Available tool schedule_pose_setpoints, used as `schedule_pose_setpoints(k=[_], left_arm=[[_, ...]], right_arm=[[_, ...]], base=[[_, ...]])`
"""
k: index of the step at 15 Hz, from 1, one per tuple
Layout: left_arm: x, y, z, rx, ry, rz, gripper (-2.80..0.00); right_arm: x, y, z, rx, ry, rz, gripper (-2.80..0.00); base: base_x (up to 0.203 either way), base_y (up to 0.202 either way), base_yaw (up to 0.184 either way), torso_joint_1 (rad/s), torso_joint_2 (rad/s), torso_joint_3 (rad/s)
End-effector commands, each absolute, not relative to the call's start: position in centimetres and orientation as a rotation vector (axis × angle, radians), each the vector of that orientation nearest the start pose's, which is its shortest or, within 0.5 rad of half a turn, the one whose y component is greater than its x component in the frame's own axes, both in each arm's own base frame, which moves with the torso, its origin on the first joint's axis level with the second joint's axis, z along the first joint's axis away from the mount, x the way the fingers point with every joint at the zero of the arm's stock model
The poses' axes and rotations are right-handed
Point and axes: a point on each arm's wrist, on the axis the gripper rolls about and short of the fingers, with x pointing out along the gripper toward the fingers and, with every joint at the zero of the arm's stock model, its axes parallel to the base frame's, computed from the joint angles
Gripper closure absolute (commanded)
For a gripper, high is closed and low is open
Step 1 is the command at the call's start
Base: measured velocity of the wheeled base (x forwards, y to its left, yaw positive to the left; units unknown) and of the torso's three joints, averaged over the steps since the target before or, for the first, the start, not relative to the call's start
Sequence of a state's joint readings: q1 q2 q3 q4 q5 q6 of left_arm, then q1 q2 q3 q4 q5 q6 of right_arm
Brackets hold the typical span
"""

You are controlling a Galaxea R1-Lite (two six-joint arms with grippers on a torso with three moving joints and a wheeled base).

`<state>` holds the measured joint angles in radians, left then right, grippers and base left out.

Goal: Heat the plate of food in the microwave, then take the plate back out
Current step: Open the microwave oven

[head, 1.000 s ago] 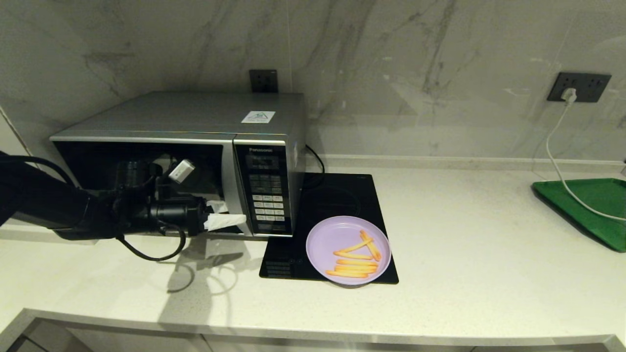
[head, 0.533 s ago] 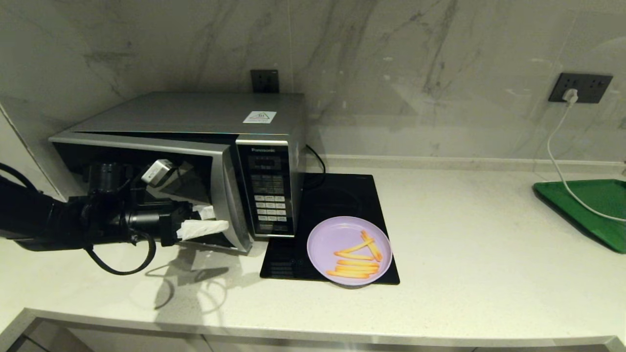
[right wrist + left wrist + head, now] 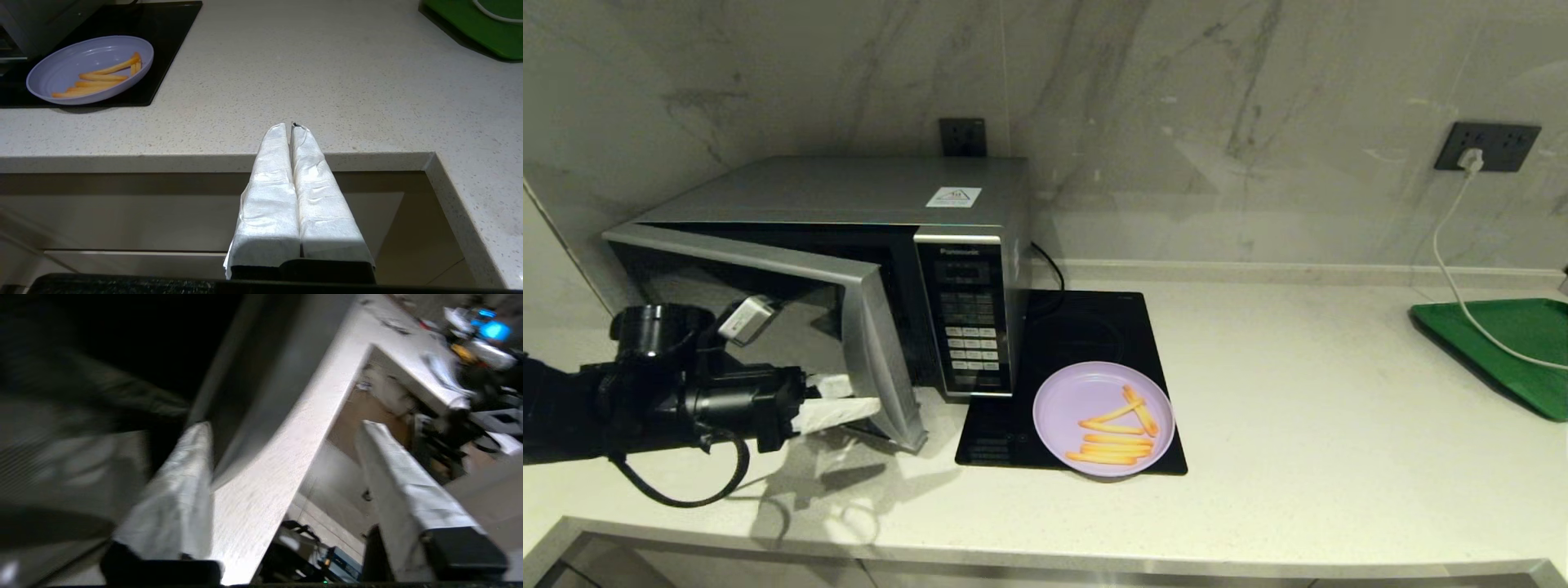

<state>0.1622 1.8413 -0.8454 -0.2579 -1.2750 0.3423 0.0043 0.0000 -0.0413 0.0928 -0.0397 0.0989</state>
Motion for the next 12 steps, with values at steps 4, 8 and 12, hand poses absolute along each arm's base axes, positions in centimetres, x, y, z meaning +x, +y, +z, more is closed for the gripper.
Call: schedule_pose_setpoints(k=[4,8,12], left_arm=[[29.3,4.2,11.6,-0.117,0.47,-0.892,0.0],[30.3,4.9,11.1,-0.018,0.452,-0.775,0.0],[26.5,5.7,14.0,0.017,0.379,-0.718,0.0]], right_arm=[[-2.6,-0.1,7.7,0.098,0.052,-0.038,0.0],[-2.6,-0.1,7.7,0.098,0.052,-0.038,0.0],[-2.6,-0.1,7.7,0.098,0.052,-0.038,0.0]], base=[[0.0,0.0,0.0,0.0,0.0,0.0],[0.0,0.0,0.0,0.0,0.0,0.0],[0.0,0.0,0.0,0.0,0.0,0.0]])
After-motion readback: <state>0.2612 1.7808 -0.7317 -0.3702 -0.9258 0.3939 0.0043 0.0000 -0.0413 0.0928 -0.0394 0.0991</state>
